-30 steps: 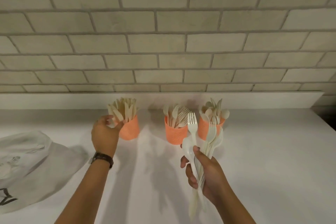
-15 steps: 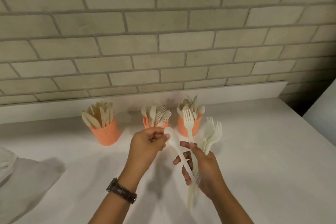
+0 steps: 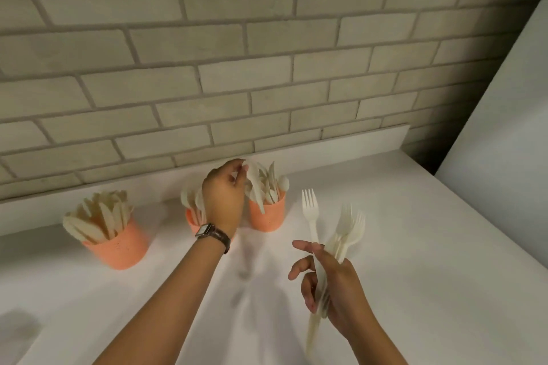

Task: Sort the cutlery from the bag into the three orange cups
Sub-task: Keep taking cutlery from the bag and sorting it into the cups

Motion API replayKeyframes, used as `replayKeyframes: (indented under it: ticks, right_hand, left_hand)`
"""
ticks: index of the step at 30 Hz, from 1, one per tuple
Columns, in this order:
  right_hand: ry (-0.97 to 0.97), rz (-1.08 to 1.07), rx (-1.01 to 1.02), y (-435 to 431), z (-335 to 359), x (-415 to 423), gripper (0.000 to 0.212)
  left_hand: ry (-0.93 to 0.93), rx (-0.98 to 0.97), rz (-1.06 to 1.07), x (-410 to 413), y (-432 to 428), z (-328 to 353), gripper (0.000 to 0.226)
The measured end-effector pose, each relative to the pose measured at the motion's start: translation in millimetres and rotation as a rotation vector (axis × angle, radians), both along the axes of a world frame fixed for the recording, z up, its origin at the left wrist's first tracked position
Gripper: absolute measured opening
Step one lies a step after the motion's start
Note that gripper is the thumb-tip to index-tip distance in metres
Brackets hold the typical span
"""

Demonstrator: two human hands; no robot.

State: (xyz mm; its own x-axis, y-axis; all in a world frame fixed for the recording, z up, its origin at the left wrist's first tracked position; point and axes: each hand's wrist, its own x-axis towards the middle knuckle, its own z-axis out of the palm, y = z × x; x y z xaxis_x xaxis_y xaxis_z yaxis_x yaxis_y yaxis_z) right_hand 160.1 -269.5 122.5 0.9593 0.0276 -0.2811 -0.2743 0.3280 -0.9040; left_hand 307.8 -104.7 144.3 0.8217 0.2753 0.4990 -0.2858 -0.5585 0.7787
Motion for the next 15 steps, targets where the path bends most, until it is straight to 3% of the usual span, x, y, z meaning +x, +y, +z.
replayKeyframes:
  ticks: [5,11,15]
  right_hand:
    - [-0.002,0.030,0.008,5.6,0.0,-4.8,0.033]
    - [-0.012,0.047,-0.002,10.2,0.5,-7.2,0.033]
    - [-0.016,0.051,-0.007,12.7,1.2,-8.4,0.033]
  left_hand:
    - [0.077,0.319,-0.056,-1.8,-1.3,-39.5,0.021]
    - [-0.085,-0.116,0.016,-10.1,6.4,-8.5,0.010]
    - [-0.191,-0.234,0.085,-13.4,10.0,12.9,0.010]
